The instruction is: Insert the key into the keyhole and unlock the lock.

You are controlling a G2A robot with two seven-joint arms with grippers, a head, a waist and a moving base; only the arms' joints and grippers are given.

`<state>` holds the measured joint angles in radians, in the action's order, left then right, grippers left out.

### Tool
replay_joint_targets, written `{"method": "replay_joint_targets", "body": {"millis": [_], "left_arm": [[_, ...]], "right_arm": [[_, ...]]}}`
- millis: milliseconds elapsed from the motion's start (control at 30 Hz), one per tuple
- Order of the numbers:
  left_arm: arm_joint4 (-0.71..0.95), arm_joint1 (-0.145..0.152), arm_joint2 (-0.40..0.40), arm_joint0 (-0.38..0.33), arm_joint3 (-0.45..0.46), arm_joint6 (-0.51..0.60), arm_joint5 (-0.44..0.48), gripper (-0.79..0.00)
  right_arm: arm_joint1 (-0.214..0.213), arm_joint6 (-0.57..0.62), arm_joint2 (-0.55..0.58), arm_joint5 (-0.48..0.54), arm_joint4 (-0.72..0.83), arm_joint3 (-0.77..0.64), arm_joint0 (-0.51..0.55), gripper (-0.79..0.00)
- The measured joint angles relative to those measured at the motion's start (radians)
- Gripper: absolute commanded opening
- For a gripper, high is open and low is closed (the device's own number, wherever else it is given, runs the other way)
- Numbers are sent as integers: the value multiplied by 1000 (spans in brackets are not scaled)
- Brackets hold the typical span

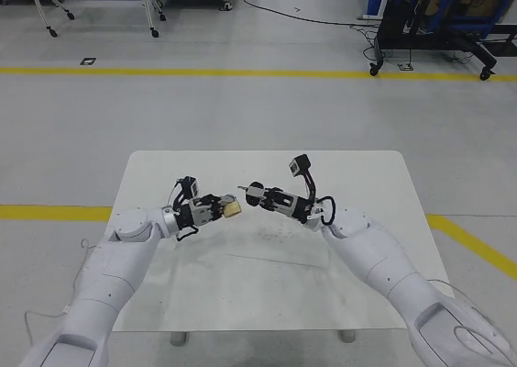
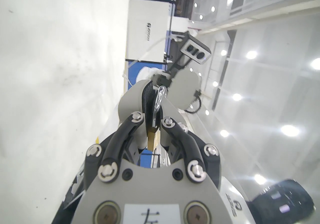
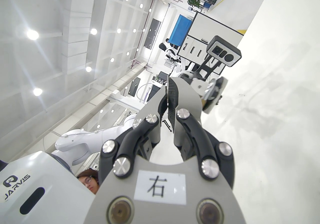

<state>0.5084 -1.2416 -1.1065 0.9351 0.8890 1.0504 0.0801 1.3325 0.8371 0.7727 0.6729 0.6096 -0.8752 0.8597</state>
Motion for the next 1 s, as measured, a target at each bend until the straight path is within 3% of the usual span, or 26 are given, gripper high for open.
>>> {"method": "replay_joint_targets", "body": {"millis": [233,367,500,1000], "left_arm": [[0,-5,18,11,27,-85,-156,-785],[42,-8,3,12,24,-123,-166,-785],[56,-9,-3,14,25,-126,-158,-785],[56,-9,-2,19,30,-133,-158,-785]], "right_arm": [[-21,-123,45,-193,-64,-128,67,-785],[-43,-232,91,-339,-114,-276,148,-785],[-72,-261,165,-449,-139,-407,222,-785],[-71,-271,162,-452,-155,-411,229,-785]]}}
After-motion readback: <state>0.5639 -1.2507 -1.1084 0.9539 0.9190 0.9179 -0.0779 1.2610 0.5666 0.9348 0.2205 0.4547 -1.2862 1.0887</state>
